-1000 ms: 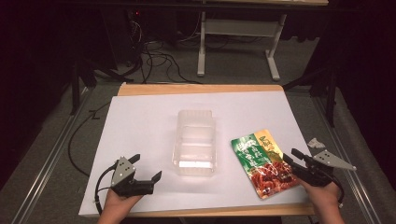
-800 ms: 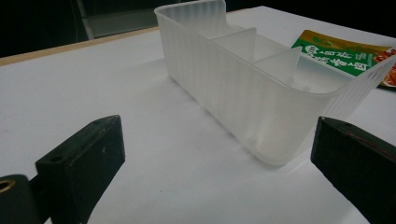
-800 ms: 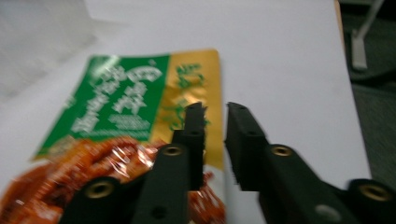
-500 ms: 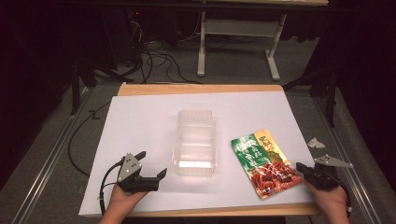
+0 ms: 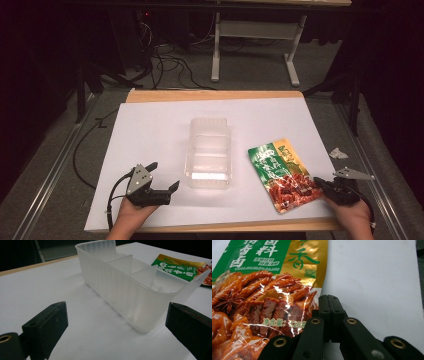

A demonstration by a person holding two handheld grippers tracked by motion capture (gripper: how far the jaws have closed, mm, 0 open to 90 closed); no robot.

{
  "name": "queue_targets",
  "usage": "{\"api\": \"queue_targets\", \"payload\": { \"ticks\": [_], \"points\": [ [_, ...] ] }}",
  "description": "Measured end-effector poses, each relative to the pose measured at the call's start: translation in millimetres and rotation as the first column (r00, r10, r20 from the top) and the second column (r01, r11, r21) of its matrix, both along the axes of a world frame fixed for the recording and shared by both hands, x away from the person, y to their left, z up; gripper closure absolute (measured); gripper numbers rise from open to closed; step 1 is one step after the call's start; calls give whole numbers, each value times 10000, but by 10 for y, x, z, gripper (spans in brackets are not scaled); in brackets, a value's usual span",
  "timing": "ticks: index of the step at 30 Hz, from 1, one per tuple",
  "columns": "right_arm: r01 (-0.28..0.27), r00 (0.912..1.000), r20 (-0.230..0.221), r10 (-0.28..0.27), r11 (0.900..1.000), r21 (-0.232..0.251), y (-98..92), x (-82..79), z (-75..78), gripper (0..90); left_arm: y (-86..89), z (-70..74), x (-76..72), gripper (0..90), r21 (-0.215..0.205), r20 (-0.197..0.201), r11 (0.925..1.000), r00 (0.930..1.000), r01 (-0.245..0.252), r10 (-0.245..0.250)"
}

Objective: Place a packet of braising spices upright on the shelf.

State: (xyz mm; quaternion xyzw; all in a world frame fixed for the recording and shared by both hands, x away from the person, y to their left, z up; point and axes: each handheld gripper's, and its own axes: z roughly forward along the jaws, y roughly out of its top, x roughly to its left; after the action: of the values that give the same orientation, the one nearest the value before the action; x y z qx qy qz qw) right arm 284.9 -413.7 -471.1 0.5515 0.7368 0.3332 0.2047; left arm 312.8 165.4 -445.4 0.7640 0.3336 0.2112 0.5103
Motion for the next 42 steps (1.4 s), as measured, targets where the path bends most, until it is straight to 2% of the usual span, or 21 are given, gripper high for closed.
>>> {"api": "queue_targets", "payload": {
  "ticks": [4, 7, 11, 13, 15, 16, 17, 18, 19, 20, 22, 23, 24, 26, 28, 30, 33, 42],
  "points": [
    [-214, 9998, 41, 214, 9997, 124, 41, -6, 10, 900, -7, -2, -1, 50, 26, -11, 10000, 10000, 22, -22],
    [166, 9996, 227, -159, 9993, -349, 35, -11, 48, 900, -6, -2, -4, 53, 56, 5, 10000, 10000, 42, -42],
    [736, 9953, 621, -748, 9971, 213, -67, -29, 98, 823, -5, -4, -3, 55, 69, 9, 10000, 10000, 46, -47],
    [755, 9943, 710, -797, 9954, 593, -77, -32, 115, 755, -6, -4, -3, 56, 82, -2, 10000, 10000, 56, -56],
    [666, 9959, 543, -717, 9937, 906, -53, -20, 101, 704, -14, -8, -3, 57, 122, 8, 9999, 10000, 69, -69],
    [666, 9959, 543, -717, 9937, 906, -53, -20, 101, 704, -14, -8, -3, 57, 122, 8, 9999, 10000, 69, -69],
    [577, 9973, 394, -617, 9938, 953, -40, -9, 84, 683, -14, -8, -5, 57, 140, -1, 9999, 10000, 87, -87],
    [389, 9992, 51, -397, 9932, 1098, -23, 19, 39, 660, -15, -8, -6, 58, 136, 6, 9999, 10000, 89, -89],
    [389, 9992, 51, -397, 9932, 1098, -23, 19, 39, 660, -15, -8, -7, 58, 148, 24, 9999, 10000, 80, -80],
    [345, 9993, -146, -330, 9928, 1151, -17, 29, 18, 654, -14, -8, -8, 60, 156, 23, 9998, 10000, 79, -79],
    [227, 9992, -343, -187, 9924, 1209, -24, 39, -16, 656, -13, -8, -9, 61, 163, 26, 9998, 10000, 74, -74],
    [250, 9989, -419, -194, 9903, 1364, -41, 36, -14, 705, -12, -8, -7, 62, 192, 20, 9998, 10000, 83, -84],
    [250, 9989, -419, -194, 9903, 1364, -41, 36, -14, 705, -12, -8, -7, 62, 192, 20, 9998, 10000, 83, -84],
    [60, 9987, -510, 11, 9903, 1385, -40, 25, -17, 757, -16, -11, -6, 63, 208, 1, 9997, 9999, 101, -101],
    [-45, 9988, -480, 103, 9928, 1200, -39, 21, -9, 846, -19, -13, -6, 63, 207, 0, 9997, 9999, 112, -112],
    [-186, 9985, -485, 251, 9913, 1303, -26, 9, 4, 900, -19, -12, -7, 64, 204, 6, 9997, 9999, 111, -112],
    [-338, 9983, -435, 386, 9938, 1057, 13, -3, 13, 900, -14, -9, -4, 65, 211, 15, 9997, 10000, 96, -97],
    [-652, 9965, -423, 722, 9867, 1492, 54, -42, 40, 900, -38, -13, 8, 68, 254, 14, 9995, 9999, 162, -162]
  ]
}}
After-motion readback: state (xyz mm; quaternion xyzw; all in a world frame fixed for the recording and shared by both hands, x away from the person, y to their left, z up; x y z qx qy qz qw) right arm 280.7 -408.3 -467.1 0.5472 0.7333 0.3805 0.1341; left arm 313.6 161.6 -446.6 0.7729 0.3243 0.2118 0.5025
